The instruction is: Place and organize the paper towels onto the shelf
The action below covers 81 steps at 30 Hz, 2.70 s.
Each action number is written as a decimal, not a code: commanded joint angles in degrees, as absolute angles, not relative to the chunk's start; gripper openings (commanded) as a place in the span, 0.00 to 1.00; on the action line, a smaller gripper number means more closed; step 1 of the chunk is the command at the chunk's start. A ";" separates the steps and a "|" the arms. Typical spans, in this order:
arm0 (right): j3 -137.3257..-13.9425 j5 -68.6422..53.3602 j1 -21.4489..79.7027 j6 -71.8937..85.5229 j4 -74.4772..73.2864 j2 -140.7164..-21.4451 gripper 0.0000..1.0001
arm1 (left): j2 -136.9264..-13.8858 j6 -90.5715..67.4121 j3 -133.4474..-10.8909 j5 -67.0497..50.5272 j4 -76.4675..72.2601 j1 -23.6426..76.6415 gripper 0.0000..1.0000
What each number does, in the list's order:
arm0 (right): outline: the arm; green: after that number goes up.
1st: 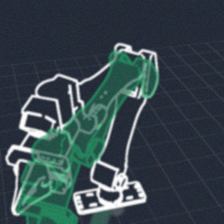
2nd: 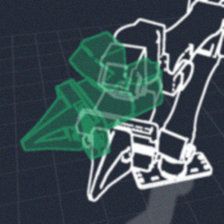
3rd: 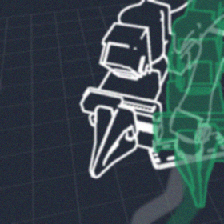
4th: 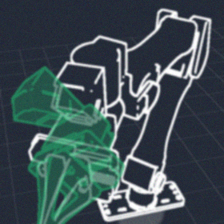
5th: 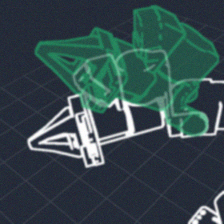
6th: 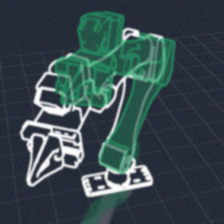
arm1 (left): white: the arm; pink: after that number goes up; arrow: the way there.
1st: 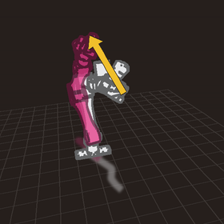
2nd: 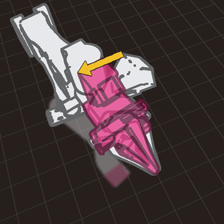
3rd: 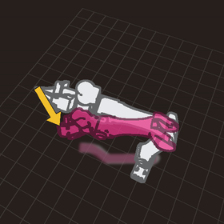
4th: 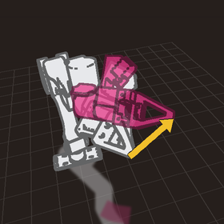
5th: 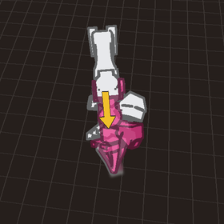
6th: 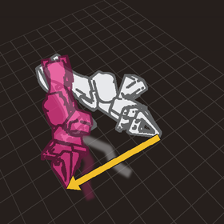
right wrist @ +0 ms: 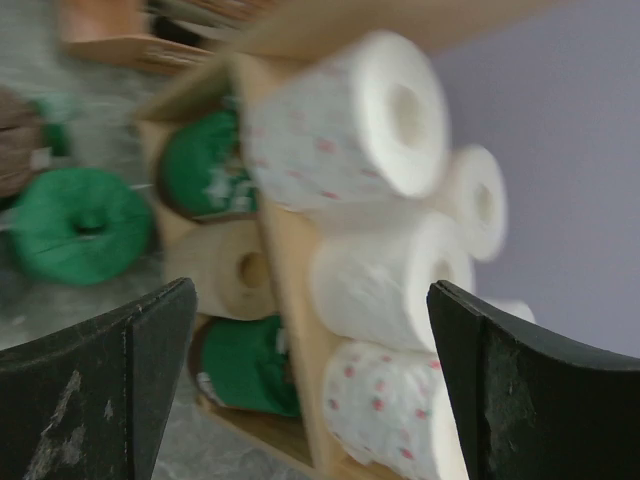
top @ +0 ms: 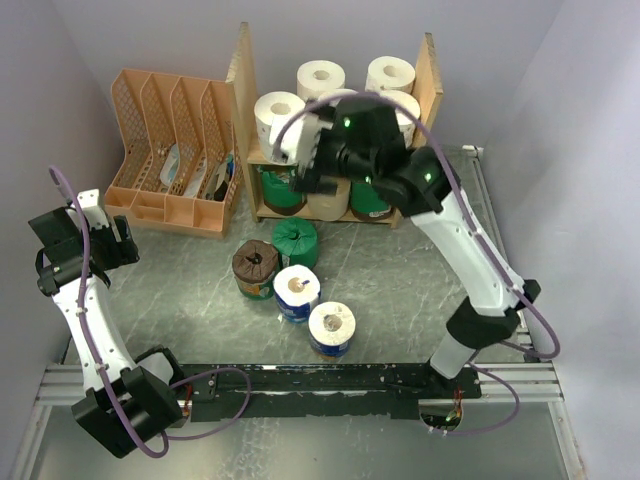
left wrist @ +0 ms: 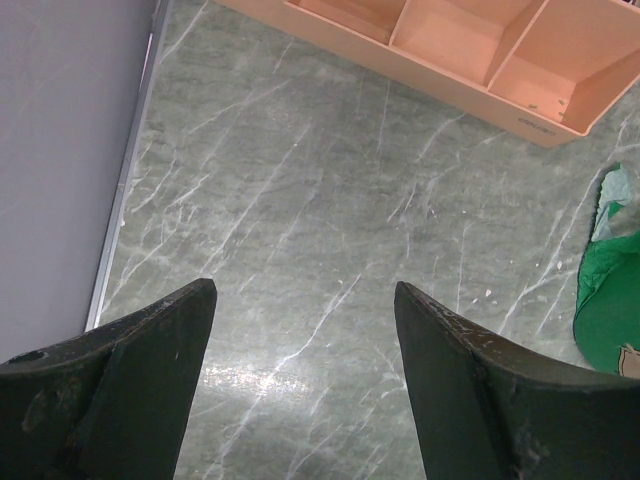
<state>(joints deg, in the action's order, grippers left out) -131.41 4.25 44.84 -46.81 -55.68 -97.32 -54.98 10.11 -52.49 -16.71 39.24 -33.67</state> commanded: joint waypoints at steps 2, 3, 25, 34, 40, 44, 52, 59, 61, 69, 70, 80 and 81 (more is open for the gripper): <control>-123.43 2.58 52.58 -53.10 -67.79 -93.06 1.00 | -54.75 10.37 -52.74 -16.68 39.02 -34.30 0.84; -121.69 2.18 53.20 -53.58 -68.11 -92.73 1.00 | -54.73 10.37 -52.71 -16.62 39.02 -34.26 0.84; -110.91 -0.72 46.08 -31.71 -16.66 -103.40 1.00 | -53.48 10.26 -52.56 -15.51 38.76 -34.39 0.84; -105.83 -1.85 39.54 -28.53 -7.20 -105.30 1.00 | -53.64 10.28 -52.58 -15.75 38.74 -34.53 0.84; -107.06 -5.05 39.51 -25.13 -7.60 -107.01 1.00 | -53.80 10.28 -52.56 -15.57 38.73 -34.52 0.84; -109.52 -8.22 40.20 -23.61 -10.59 -106.85 1.00 | -53.41 10.26 -52.50 -15.60 38.59 -34.51 0.84; -110.65 -8.06 42.19 -24.55 -11.85 -106.41 1.00 | -54.56 10.28 -52.73 -15.77 38.91 -34.48 0.84; -111.96 -2.49 42.10 -25.34 -8.21 -109.90 1.00 | -53.89 10.36 -52.50 -15.97 38.67 -34.46 0.84; -112.93 -0.30 42.12 -24.84 -7.27 -110.97 1.00 | -54.18 10.35 -52.56 -15.90 38.72 -34.52 0.84; -115.83 -0.30 42.23 -24.67 -6.93 -114.16 1.00 | -54.69 10.46 -52.69 -16.28 38.93 -34.46 0.84; -116.24 -0.57 42.18 -24.54 -7.13 -114.50 1.00 | -54.60 10.42 -52.67 -16.32 38.85 -34.45 0.84; -122.54 -6.11 42.62 -22.79 -12.18 -117.05 1.00 | -55.08 10.55 -52.73 -16.37 39.00 -34.47 0.84; -123.10 -7.36 42.95 -23.65 -14.33 -116.32 1.00 | -55.03 10.55 -52.69 -16.35 38.90 -34.47 0.84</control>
